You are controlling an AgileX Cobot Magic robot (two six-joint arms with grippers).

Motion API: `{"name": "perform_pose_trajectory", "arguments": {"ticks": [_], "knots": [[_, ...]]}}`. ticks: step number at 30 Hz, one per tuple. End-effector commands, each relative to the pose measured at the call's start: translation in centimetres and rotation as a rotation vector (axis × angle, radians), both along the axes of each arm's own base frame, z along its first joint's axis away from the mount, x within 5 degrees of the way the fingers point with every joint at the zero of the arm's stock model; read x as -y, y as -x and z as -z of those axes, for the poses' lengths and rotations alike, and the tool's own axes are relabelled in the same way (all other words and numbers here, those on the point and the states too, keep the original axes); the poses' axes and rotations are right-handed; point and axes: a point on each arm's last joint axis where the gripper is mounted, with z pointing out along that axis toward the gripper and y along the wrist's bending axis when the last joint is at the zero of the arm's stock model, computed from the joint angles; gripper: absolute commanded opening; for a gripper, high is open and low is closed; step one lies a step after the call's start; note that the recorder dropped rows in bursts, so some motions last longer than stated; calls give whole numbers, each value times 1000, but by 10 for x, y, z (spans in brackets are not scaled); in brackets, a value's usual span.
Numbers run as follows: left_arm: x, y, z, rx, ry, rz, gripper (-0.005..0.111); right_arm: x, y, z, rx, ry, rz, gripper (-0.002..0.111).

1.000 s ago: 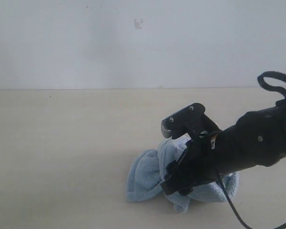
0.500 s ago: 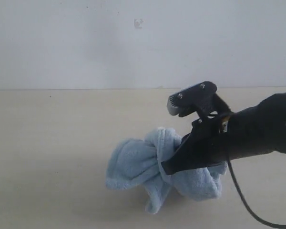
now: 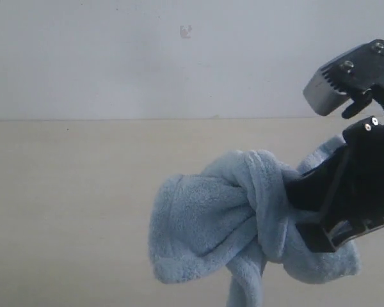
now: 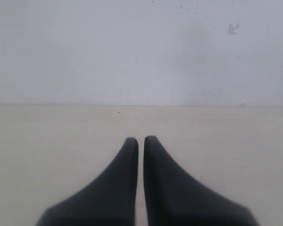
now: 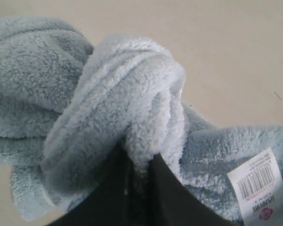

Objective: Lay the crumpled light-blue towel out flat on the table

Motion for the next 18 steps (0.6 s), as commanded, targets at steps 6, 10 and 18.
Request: {"name": "perform_pose_trajectory", "arguments": {"ticks": [6,10,18], "knots": [[0,0,-1,18,41,-4,4,1,8,-4,-29,-31,-4,1],[2,0,-3,18,663,3,4,2,11,-5,-27,-34,-28,1],[6,0,1,-42,794,18,4,2,21,-9,-13,-29,-118,1]]}}
